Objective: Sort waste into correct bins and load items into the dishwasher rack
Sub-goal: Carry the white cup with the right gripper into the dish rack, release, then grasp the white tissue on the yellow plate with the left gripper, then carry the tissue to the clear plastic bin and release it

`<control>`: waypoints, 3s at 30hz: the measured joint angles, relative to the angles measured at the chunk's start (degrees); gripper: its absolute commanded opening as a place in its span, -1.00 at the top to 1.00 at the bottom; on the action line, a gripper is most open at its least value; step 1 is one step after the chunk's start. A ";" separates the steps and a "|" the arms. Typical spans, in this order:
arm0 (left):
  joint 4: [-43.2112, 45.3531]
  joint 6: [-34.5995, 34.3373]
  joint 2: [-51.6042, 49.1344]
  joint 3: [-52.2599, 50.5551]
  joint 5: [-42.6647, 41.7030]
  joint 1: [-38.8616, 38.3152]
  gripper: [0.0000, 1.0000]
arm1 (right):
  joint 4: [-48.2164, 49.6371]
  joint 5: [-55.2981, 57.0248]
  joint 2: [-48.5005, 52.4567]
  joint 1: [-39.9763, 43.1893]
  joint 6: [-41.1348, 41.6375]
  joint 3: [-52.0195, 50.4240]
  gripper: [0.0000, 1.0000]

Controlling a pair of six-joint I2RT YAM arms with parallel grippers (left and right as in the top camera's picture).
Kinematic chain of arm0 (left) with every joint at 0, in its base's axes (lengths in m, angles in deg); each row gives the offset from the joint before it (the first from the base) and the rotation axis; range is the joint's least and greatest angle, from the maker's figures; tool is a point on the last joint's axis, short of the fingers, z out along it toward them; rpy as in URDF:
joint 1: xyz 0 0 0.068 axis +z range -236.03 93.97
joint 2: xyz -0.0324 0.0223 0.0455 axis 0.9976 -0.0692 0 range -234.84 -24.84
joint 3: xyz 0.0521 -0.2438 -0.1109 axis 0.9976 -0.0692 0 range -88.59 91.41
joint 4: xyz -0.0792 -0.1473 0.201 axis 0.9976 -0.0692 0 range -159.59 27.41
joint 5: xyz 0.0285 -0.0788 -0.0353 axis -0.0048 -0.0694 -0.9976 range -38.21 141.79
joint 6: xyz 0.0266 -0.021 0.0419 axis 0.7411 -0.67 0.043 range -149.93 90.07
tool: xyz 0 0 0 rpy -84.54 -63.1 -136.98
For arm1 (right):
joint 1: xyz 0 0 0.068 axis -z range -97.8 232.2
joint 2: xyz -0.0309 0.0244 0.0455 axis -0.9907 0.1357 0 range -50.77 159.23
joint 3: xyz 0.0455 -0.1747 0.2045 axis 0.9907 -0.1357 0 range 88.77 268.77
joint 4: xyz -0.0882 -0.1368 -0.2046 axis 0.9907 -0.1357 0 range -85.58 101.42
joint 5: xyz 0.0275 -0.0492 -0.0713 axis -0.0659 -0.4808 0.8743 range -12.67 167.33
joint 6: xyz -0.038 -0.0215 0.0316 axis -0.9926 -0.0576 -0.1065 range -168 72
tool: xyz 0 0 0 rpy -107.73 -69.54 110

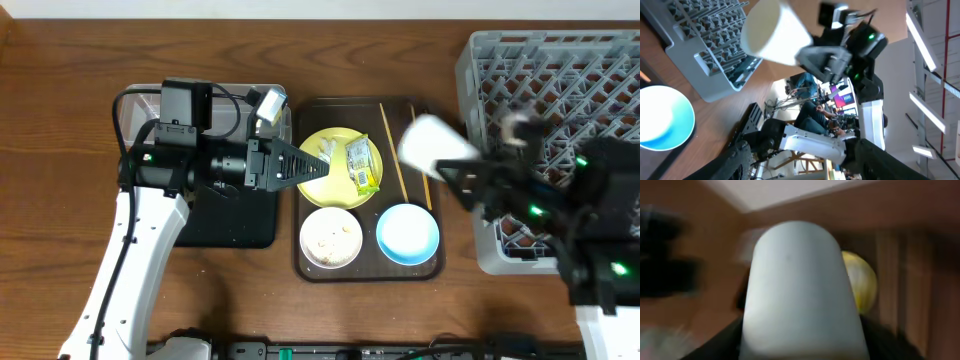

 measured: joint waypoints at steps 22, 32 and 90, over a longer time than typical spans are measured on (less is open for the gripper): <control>-0.02 0.00 0.00 0.00 0.02 0.00 -0.41 | -25.68 39.76 13.40 12.11 6.56 0.00 -0.01; -0.52 0.00 0.00 0.00 4.50 0.00 -0.41 | -22.10 36.96 16.61 12.11 6.08 0.00 -0.70; 6.62 -3.10 -12.26 1.16 87.89 -20.20 0.88 | -9.62 7.23 4.15 -3.13 1.22 0.11 -0.73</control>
